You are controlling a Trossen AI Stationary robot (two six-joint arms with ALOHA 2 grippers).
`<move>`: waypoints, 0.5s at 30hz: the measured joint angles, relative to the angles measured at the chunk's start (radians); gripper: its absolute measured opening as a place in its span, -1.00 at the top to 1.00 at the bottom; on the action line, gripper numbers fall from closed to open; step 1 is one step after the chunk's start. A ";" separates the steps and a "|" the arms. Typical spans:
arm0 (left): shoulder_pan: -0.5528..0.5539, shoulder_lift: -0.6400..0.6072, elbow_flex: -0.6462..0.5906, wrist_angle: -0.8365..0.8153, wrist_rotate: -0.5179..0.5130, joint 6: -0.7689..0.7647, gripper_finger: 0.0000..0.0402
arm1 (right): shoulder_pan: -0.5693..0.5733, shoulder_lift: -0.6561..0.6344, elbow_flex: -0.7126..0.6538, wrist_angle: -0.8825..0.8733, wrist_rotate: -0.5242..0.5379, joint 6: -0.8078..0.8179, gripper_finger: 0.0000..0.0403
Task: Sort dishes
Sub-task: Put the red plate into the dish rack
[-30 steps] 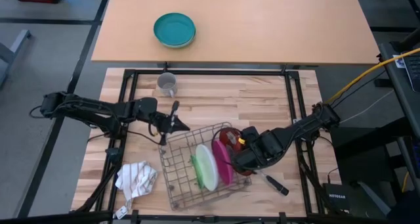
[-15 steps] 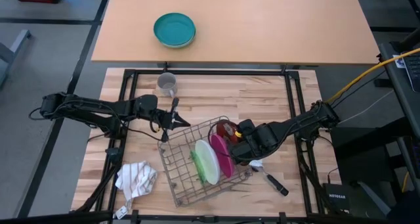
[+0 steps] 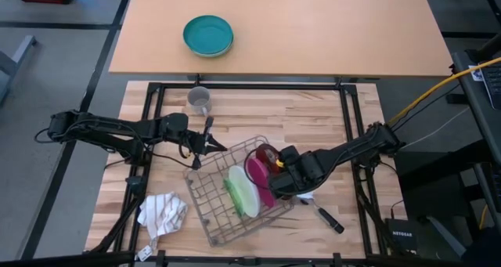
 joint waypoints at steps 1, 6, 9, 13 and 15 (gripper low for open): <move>0.000 0.000 0.000 0.000 0.000 0.000 0.99 | 0.000 0.008 0.000 0.013 0.004 -0.001 0.76; 0.000 0.000 0.000 0.000 0.000 0.000 0.99 | -0.001 0.023 0.000 0.037 0.018 -0.011 0.79; 0.000 0.000 0.000 0.000 0.000 0.000 0.99 | 0.000 0.032 0.000 0.042 0.025 -0.013 0.75; -0.001 0.000 0.000 0.001 0.000 0.000 0.99 | 0.000 0.033 0.000 0.049 0.038 -0.017 0.65; -0.002 0.000 0.000 0.000 0.000 0.000 0.99 | 0.000 0.035 -0.001 0.051 0.059 -0.018 0.61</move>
